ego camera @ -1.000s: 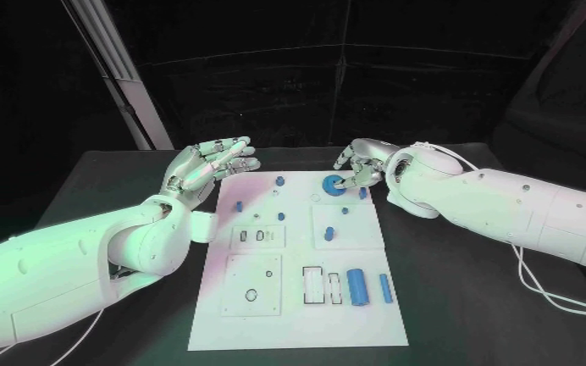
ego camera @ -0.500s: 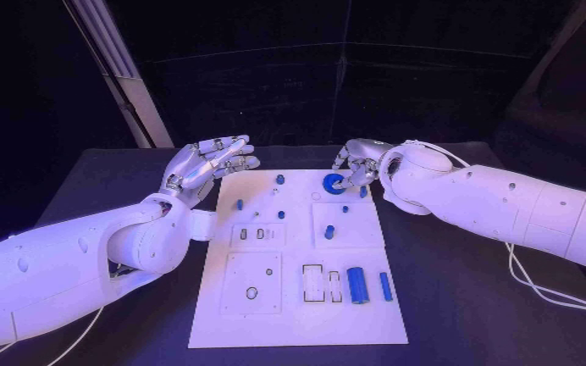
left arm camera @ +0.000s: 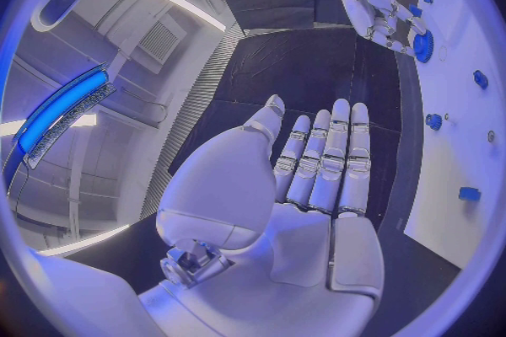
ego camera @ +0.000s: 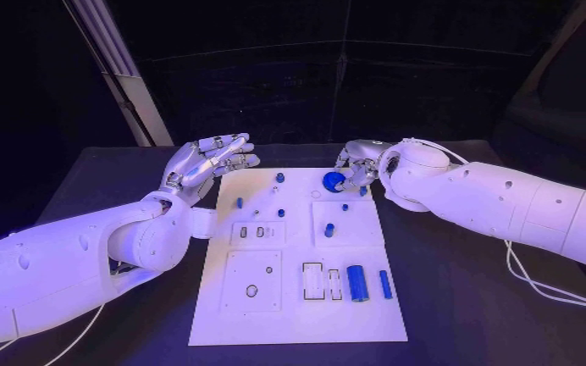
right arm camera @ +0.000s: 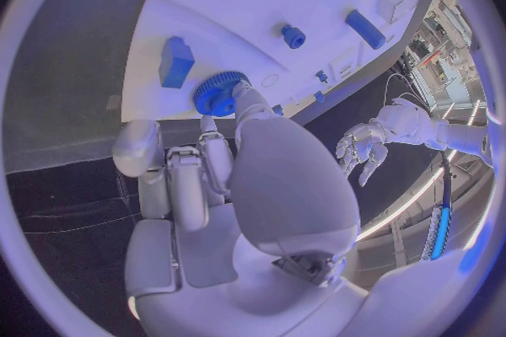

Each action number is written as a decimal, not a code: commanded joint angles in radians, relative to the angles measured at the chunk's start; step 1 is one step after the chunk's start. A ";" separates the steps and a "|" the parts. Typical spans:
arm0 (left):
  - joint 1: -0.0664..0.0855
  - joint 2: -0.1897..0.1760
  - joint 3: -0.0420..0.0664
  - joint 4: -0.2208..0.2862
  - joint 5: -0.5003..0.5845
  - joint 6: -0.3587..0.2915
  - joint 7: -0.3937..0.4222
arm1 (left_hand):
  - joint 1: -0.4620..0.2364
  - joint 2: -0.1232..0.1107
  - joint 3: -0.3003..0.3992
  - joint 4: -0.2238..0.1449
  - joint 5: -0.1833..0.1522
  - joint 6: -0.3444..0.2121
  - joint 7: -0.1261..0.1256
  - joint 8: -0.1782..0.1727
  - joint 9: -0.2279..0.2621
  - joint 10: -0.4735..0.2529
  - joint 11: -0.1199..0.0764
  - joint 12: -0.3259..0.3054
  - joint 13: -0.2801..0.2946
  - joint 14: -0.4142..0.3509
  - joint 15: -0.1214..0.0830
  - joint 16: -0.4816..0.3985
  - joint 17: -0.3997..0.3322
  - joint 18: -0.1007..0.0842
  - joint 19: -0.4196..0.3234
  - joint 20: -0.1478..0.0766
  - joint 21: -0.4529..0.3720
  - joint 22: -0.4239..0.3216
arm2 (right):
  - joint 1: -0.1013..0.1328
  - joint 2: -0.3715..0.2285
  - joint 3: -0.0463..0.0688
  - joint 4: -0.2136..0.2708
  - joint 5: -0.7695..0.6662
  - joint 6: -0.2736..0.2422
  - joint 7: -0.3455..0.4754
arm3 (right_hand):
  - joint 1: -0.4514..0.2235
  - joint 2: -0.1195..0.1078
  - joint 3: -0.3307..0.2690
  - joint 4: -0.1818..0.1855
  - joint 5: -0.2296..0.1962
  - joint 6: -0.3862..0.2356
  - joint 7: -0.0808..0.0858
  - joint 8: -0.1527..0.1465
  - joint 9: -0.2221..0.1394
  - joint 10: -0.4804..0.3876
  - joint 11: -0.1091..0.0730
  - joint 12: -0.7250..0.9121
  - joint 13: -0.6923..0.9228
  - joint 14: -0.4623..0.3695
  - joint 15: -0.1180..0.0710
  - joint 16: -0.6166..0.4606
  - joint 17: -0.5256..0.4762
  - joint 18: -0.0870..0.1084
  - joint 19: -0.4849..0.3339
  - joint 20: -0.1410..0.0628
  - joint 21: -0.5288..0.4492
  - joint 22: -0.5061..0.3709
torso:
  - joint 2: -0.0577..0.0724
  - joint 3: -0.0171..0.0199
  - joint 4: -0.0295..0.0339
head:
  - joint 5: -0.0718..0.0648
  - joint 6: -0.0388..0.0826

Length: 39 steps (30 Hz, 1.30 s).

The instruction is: Assemble the parts on the task board

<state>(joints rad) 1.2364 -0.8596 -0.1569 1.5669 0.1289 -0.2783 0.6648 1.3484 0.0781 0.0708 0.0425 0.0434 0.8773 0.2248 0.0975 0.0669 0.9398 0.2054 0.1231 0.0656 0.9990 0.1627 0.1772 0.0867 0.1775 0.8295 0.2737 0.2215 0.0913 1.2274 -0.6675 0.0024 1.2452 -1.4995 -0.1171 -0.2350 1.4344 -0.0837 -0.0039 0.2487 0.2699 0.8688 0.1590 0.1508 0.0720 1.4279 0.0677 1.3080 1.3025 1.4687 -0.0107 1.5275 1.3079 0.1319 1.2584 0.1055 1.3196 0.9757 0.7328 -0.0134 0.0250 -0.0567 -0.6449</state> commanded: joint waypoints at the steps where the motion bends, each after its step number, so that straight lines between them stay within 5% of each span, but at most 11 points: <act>1: 0.001 0.002 0.001 0.000 -0.001 0.014 0.006 | -0.003 0.004 0.001 -0.006 0.004 0.005 0.040 -0.006 -0.001 0.004 0.003 -0.004 -0.001 0.006 -0.002 -0.003 -0.001 0.005 0.007 -0.003 -0.005 -0.001 | 0.001 0.004 -0.001 -0.003 -0.013 0.027 0.003 | 0.009 0.006 0.004 -0.007 0.003 0.013 -0.002 0.009 0.002 0.010 0.000 0.009 0.008 0.078 0.005 0.004 0.144 -0.019 0.007 -0.003 0.006 0.003 | 0.000 0.0002 0.0001 | 0.001 -0.002; 23: 0.001 0.004 0.001 -0.003 -0.001 0.018 0.004 | -0.003 0.004 0.001 -0.006 0.004 0.005 0.040 -0.006 -0.001 0.004 0.003 -0.004 -0.001 0.006 -0.002 -0.003 -0.001 0.005 0.007 -0.003 -0.005 -0.001 | -0.002 0.019 -0.001 0.003 -0.138 -0.078 -0.023 | 0.045 0.064 0.060 -0.052 -0.065 0.124 -0.028 0.050 0.006 0.048 -0.023 0.076 0.082 0.082 -0.015 0.011 0.165 -0.024 0.023 -0.020 0.022 0.033 | -0.001 0.0001 -0.0004 | 0.001 -0.010; 39: 0.001 0.004 0.001 -0.004 -0.001 0.020 0.001 | -0.003 0.004 0.001 -0.006 0.004 0.005 0.040 -0.006 -0.001 0.004 0.003 -0.004 -0.001 0.006 -0.002 -0.003 -0.001 0.005 0.007 -0.003 -0.005 -0.001 | -0.004 0.015 -0.001 0.053 -0.151 -0.110 -0.015 | 0.034 0.066 0.100 -0.060 -0.024 0.146 -0.032 0.037 0.002 0.056 -0.028 0.087 0.097 0.084 -0.021 0.013 0.172 -0.027 0.030 -0.028 0.028 0.045 | 0.000 0.0006 0.0008 | 0.005 -0.011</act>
<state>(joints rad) 1.2364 -0.8560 -0.1570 1.5618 0.1290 -0.2731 0.6623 1.3484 0.0781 0.0707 0.0425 0.0434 0.8773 0.2248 0.0975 0.0669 0.9399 0.2054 0.1231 0.0656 0.9990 0.1627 0.1772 0.0868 0.1775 0.8295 0.2737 0.2215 0.0916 1.2215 -0.6515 0.0009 1.2883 -1.6415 -0.1934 -0.2498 1.4780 -0.0245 0.0909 0.1874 0.2407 0.9920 0.1404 0.1933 0.0731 1.4634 0.0463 1.3890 1.3095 1.4687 -0.0254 1.5355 1.3075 0.1161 1.2823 0.0816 1.3428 1.0190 0.7326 -0.0131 0.0247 -0.0531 -0.6565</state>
